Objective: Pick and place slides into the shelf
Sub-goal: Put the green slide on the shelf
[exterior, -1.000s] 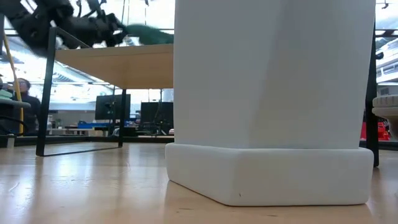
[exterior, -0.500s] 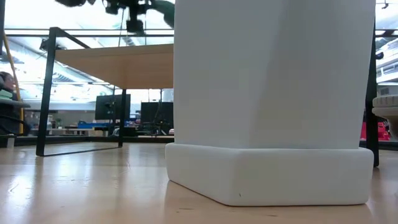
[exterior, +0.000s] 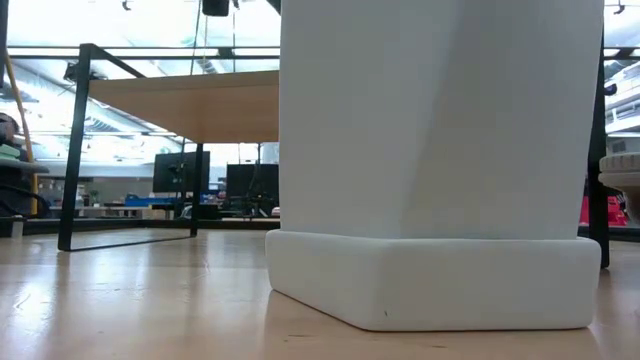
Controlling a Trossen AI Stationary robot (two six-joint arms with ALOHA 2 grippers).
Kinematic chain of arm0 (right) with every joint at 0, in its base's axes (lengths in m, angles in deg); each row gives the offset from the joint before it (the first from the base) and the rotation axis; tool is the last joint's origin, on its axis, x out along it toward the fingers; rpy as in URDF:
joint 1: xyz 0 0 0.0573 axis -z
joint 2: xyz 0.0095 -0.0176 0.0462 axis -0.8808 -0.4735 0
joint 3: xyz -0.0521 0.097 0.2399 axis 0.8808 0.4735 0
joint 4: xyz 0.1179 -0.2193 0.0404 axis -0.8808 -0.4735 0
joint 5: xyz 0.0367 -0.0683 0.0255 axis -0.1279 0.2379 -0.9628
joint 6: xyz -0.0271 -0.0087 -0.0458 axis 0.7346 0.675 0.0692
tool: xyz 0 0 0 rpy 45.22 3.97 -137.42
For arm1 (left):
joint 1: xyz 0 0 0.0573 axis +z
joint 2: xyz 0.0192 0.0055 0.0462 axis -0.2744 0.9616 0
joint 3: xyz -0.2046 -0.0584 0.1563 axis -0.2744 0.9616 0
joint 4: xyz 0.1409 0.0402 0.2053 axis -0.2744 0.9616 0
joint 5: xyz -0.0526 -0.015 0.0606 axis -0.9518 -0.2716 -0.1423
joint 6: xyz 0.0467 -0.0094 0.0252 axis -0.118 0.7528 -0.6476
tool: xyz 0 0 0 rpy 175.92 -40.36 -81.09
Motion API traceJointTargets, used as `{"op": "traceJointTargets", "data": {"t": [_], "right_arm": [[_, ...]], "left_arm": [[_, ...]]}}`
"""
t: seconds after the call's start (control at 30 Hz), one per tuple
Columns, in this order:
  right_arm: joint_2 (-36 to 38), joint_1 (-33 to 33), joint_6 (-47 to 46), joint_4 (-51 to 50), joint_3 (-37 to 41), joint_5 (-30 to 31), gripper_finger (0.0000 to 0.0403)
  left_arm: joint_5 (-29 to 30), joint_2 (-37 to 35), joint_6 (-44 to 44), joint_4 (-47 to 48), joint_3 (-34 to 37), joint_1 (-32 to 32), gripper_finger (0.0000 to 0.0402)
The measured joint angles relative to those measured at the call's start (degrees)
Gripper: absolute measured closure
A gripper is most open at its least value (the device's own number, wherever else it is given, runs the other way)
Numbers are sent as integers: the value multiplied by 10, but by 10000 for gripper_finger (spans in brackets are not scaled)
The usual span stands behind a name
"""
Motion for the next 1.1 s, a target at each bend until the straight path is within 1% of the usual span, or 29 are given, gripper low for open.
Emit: {"op": "traceJointTargets", "data": {"t": [0.07,0.13,0.3,0.4,0.47,0.53,0.63,0.7,0.77,0.83,0.9,1.0,1.1], "right_arm": [[-4,0,4,12,0,-7,103],[-4,-2,-25,11,0,-13,105],[18,-2,-138,30,-8,-18,110],[37,-2,-181,29,-28,-26,114],[50,-2,-193,27,-48,-29,116],[61,-2,-202,17,-74,-32,117],[77,-2,-236,-20,-125,-47,117],[85,1,-274,-58,-161,-66,117],[89,12,-330,-110,-194,-103,117],[90,27,-414,-162,-219,-167,117],[89,47,-502,-204,-232,-252,117],[87,75,-616,-244,-227,-383,117],[72,93,-703,-263,-220,-472,117]], "left_arm": [[-1,0,-1,-1,0,-8,350],[-18,0,-21,-3,0,-12,350],[-132,0,-95,-2,0,-14,352],[-213,0,-105,-2,0,-5,352],[-285,0,-105,-2,0,7,352],[-371,0,-105,-2,0,25,352],[-535,-1,-127,-11,0,56,352],[-630,-1,-146,-28,0,71,352],[-716,0,-166,-70,0,84,352],[-777,-1,-179,-134,0,92,352],[-805,-1,-179,-202,0,103,352],[-834,-2,-175,-289,0,116,352],[-849,-1,-171,-342,0,126,352]]}}
